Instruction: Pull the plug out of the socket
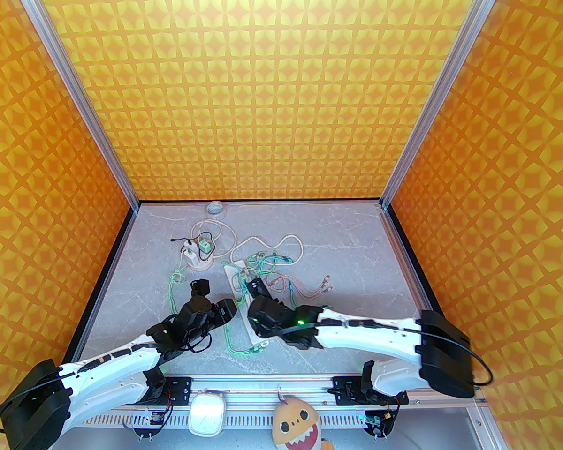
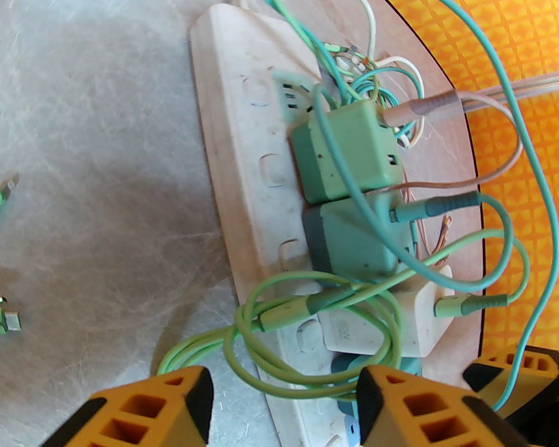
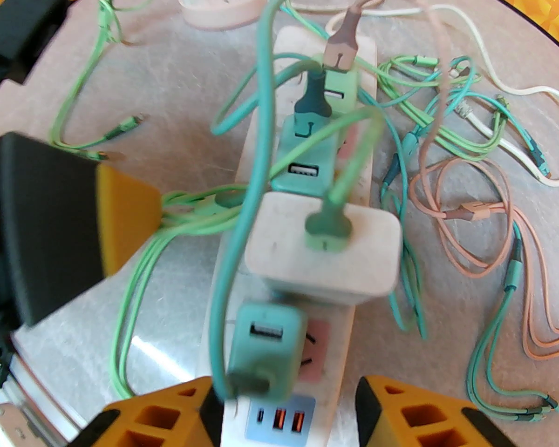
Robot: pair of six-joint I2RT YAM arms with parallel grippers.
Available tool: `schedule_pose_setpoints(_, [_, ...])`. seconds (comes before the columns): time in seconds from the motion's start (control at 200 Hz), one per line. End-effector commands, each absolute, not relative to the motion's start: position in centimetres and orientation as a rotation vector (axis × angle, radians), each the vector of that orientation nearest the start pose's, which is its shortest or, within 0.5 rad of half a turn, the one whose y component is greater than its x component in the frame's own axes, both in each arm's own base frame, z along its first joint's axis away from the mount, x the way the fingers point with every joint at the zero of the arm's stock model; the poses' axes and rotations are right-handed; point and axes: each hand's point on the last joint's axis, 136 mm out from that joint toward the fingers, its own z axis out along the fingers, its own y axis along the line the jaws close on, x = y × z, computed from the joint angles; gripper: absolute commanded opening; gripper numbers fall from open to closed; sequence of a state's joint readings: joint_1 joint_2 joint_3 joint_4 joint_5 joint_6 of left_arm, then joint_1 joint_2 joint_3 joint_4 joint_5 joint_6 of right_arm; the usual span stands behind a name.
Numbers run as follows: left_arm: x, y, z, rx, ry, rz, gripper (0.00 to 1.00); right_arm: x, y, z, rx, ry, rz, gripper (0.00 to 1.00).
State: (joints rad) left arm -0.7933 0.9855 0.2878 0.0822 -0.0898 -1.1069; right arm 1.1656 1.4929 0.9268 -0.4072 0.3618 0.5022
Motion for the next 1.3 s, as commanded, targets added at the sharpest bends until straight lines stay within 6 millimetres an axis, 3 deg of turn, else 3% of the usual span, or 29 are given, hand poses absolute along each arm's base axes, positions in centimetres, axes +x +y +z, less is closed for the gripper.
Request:
schedule_pose_setpoints(0.0, [21.8,-20.6,7.8,-0.455,2.316,-0.962,0.56,20.4,32.0,9.5,-0.650,2.406,0.223,0.51])
schedule_pose_setpoints(0.19, [21.1,-20.0,8.2,-0.450,2.315,-0.940,0.54,20.7,32.5,8.3,-0.666,2.433,0.176,0.46])
schedule_pose_setpoints(0.445, [19.8,-18.3,10.8,-0.407,2.295,-0.901,0.54,21.0,32.3,7.3,-0.677,2.445,0.107,0.38])
schedule_pose_setpoints(0.575, [19.0,-18.9,11.5,-0.359,2.289,-0.945,0.53,21.1,32.2,7.2,-0.668,2.445,0.104,0.34])
schedule_pose_setpoints(0.73, [18.1,-21.5,10.6,-0.307,2.293,-1.038,0.51,21.1,32.2,7.2,-0.659,2.440,0.106,0.33])
schedule_pose_setpoints(0.915, [18.9,-23.3,8.2,-0.305,2.356,-0.988,0.50,21.0,32.3,7.1,-0.658,2.443,0.118,0.32])
schedule_pose_setpoints(1.075, [20.2,-23.5,7.3,-0.362,2.344,-0.970,0.49,20.9,32.2,7.3,-0.655,2.441,0.129,0.33])
schedule_pose_setpoints(1.165, [20.9,-23.7,7.8,-0.357,2.321,-0.973,0.49,20.8,32.1,7.3,-0.656,2.440,0.140,0.32])
schedule_pose_setpoints(1.18, [20.9,-23.7,6.9,-0.356,2.344,-0.946,0.49,20.8,32.2,7.3,-0.654,2.439,0.143,0.32])
schedule_pose_setpoints(1.295, [21.4,-23.8,6.3,-0.352,2.355,-0.916,0.49,20.8,32.3,7.2,-0.655,2.441,0.151,0.32])
